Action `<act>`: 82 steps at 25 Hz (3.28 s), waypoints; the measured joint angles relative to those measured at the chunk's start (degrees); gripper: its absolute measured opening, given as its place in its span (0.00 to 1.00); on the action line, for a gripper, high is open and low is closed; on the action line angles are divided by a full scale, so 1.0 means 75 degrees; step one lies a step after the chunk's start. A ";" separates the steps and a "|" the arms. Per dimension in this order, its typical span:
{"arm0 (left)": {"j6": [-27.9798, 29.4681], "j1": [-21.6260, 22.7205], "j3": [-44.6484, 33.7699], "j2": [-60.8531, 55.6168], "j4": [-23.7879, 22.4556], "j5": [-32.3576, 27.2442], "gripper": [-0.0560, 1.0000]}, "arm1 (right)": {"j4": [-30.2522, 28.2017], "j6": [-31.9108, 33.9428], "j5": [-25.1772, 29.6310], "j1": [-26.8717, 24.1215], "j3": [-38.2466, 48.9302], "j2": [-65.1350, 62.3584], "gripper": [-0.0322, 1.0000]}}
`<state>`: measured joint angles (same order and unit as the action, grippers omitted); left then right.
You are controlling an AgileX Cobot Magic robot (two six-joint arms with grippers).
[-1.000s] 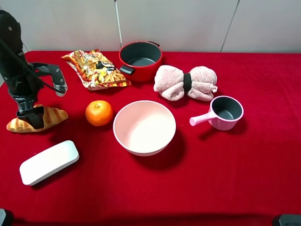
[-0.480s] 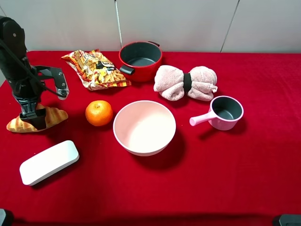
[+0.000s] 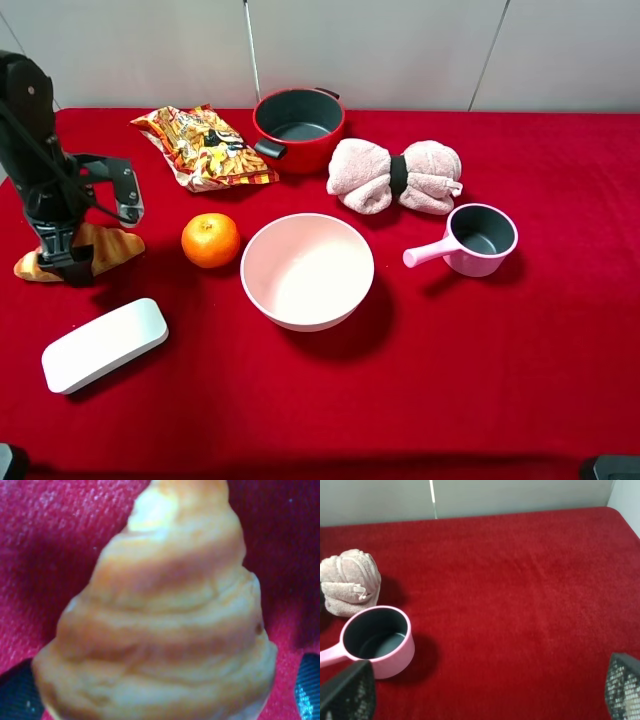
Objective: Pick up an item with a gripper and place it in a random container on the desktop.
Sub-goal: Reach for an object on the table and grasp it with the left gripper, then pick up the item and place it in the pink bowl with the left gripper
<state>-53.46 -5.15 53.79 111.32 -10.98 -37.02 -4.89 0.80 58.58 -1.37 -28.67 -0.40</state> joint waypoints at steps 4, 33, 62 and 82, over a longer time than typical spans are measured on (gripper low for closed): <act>-0.0017 0.0000 -0.0110 0.0000 -0.0085 0.0272 0.99 | 0.0000 0.0000 0.0000 0.0000 0.0000 0.0000 0.70; -0.0023 0.0000 -0.0121 0.0000 -0.0089 0.0824 0.69 | 0.0000 0.0000 0.0000 0.0000 0.0000 0.0000 0.70; 0.1332 -0.0254 0.0589 -0.1753 0.0716 -0.1224 0.68 | 0.0000 0.0000 0.0000 0.0000 0.0000 0.0000 0.70; 0.3667 -0.2476 0.2065 -0.2061 0.0718 -0.2058 0.68 | 0.0000 0.0000 0.0000 0.0000 0.0000 0.0000 0.70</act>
<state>-25.96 -23.73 69.28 95.87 -5.60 -52.46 -4.89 0.80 58.58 -1.37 -28.67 -0.40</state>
